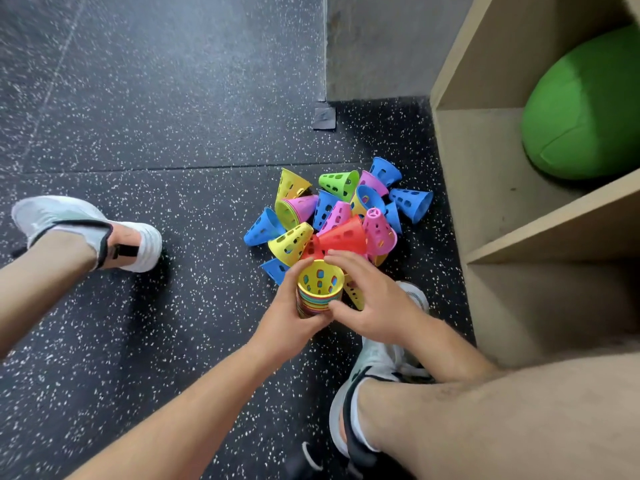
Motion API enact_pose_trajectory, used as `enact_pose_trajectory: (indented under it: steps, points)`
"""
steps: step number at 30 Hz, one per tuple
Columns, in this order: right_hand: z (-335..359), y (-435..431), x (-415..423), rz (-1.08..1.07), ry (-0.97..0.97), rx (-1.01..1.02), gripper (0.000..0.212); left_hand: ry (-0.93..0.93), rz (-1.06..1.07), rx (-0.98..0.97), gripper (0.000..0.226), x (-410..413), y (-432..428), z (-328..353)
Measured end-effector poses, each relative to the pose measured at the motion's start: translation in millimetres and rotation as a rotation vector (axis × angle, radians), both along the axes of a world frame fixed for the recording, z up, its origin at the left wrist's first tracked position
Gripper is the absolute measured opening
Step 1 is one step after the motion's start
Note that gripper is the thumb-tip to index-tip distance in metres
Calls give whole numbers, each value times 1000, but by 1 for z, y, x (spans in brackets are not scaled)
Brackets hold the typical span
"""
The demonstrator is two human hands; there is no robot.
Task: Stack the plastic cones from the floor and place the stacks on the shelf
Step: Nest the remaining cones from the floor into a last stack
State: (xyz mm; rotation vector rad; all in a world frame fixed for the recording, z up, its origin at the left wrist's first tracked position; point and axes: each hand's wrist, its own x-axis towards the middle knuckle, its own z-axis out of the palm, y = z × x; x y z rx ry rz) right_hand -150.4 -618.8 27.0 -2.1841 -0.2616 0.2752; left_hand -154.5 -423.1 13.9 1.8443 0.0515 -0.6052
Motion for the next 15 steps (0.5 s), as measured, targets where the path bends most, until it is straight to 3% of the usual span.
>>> enact_pose_trajectory:
  steps: [4,7,9,15]
  points:
    - [3,-2,12,-265,-242,-142,37,17,-29,-4,90,4,-4,-2]
    - [5,-7,25,-482,-48,-216,34,18,-13,-7,90,2,-3,-2]
    - [2,-11,30,-501,96,-214,36,11,-11,2,91,1,1,-6]
    - [-8,-7,31,-470,119,-150,26,8,-7,53,93,-5,3,-2]
